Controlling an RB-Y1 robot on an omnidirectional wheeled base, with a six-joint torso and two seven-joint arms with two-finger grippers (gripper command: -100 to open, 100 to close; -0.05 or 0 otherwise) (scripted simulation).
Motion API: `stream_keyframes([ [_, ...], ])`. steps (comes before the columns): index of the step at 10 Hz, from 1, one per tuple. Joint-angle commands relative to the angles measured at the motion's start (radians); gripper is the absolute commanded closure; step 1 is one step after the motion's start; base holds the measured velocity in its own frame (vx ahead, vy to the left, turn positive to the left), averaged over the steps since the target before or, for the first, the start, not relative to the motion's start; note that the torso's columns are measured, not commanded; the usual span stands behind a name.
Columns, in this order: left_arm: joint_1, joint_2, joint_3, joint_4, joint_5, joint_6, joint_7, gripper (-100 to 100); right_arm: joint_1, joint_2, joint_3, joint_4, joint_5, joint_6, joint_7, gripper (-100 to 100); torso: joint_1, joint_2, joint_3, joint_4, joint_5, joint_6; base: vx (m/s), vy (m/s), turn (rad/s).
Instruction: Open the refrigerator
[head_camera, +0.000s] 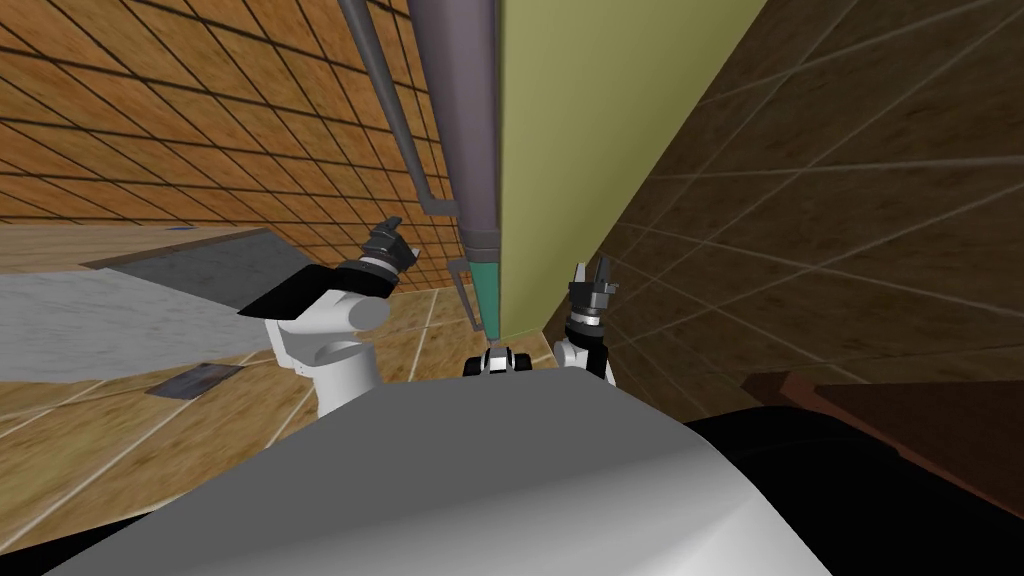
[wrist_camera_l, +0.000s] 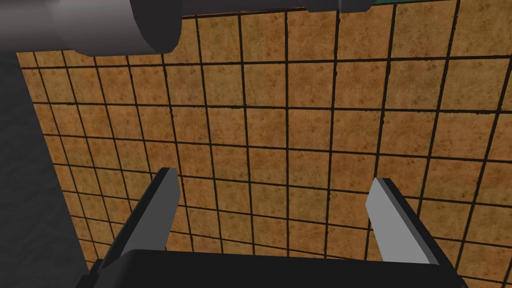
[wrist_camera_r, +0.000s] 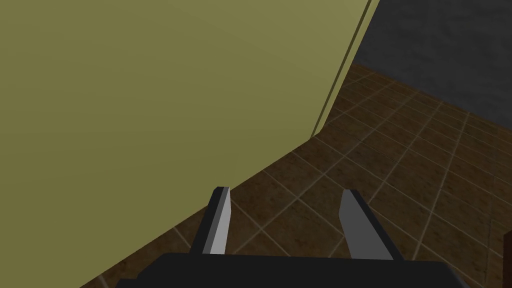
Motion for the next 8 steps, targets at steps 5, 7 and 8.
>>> stream_keyframes([
  [5,-0.072,-0.051,0.03,-0.056,0.042,0.177,-0.011,-100,0.0,0.0,0.0,0.0,0.0,0.0,0.0,0,0.001,0.0,0.0,0.0,0.0,0.0,0.074,-0.079,0.109],
  [7,-0.084,-0.068,0.036,-0.075,0.049,0.213,-0.013,-100,0.0,0.0,0.0,0.0,0.0,0.0,0.0,0,0.001,0.001,0.001,0.0,0.0,0.0,0.043,-0.061,0.056],
  [8,-0.094,-0.087,0.04,-0.096,0.056,0.238,-0.014,-100,0.0,0.0,0.0,0.0,0.0,0.0,0.0,0,0.001,0.001,0.001,0.0,0.0,0.0,0.057,-0.06,0.108],
])
